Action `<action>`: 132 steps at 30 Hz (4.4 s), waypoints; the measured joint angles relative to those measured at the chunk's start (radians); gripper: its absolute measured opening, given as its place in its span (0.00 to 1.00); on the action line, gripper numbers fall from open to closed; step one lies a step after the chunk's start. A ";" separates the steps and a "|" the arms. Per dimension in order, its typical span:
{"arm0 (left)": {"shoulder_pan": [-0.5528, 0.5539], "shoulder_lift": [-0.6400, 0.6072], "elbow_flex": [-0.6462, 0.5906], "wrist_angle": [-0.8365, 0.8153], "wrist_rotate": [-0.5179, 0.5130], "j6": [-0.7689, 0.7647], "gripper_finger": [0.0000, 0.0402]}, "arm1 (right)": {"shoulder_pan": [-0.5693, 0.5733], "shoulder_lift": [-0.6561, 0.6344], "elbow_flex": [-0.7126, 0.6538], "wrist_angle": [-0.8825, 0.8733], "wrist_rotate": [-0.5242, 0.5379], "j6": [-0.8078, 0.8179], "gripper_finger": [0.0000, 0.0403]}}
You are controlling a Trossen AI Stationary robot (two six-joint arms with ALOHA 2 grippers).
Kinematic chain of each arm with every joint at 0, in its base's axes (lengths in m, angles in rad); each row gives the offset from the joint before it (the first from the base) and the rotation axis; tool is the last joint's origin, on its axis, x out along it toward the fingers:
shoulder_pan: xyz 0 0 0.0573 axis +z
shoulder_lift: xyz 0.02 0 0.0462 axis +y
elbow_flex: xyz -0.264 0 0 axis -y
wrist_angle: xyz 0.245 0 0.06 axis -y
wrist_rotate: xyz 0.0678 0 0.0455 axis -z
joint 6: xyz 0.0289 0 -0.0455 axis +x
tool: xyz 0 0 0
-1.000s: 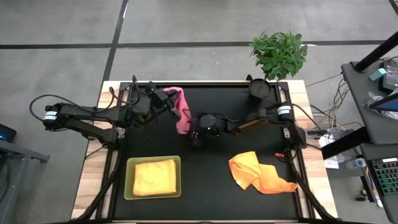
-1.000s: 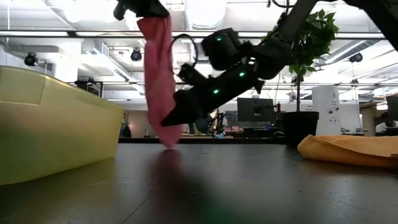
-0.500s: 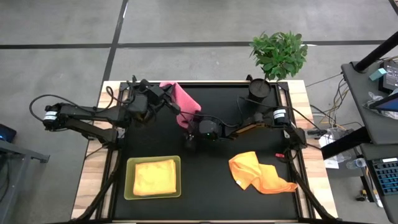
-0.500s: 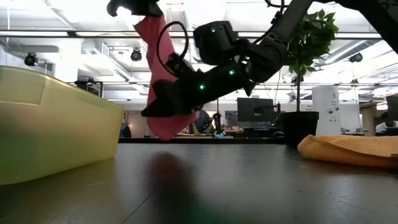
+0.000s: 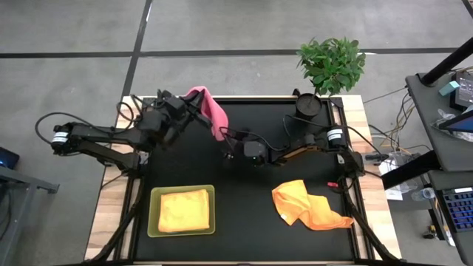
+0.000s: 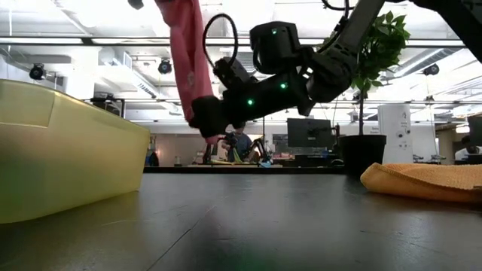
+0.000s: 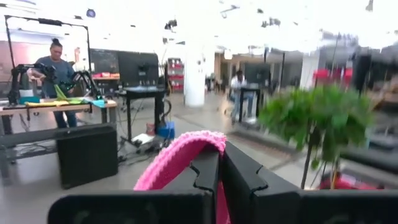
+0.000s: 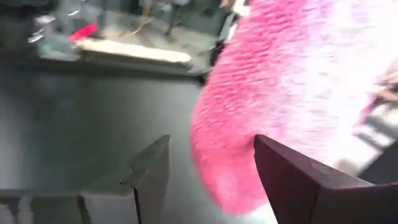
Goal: Fold microfiber towels
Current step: Fold the pink microfiber towel
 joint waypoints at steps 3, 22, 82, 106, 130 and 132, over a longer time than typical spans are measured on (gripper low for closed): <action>0.000 0.007 0.000 0.087 0.000 0.000 0.00 | 0.001 0.000 0.004 0.074 0.090 -0.076 0.54; -0.001 0.009 -0.020 0.039 -0.034 0.053 0.00 | 0.001 -0.016 0.028 0.027 0.287 -0.298 0.08; 0.017 0.314 -0.042 -0.813 0.876 0.007 0.44 | -0.272 -0.326 0.007 -1.121 -0.367 0.241 0.02; -0.023 0.609 -0.048 -0.391 0.883 -0.112 0.39 | -0.272 -0.327 -0.006 -1.090 -0.370 0.261 0.02; -0.009 0.675 -0.060 -0.376 0.804 0.051 0.47 | -0.272 -0.328 -0.013 -1.052 -0.370 0.276 0.02; -0.012 0.704 -0.058 -0.345 0.778 0.033 0.47 | -0.272 -0.328 -0.013 -1.050 -0.370 0.275 0.02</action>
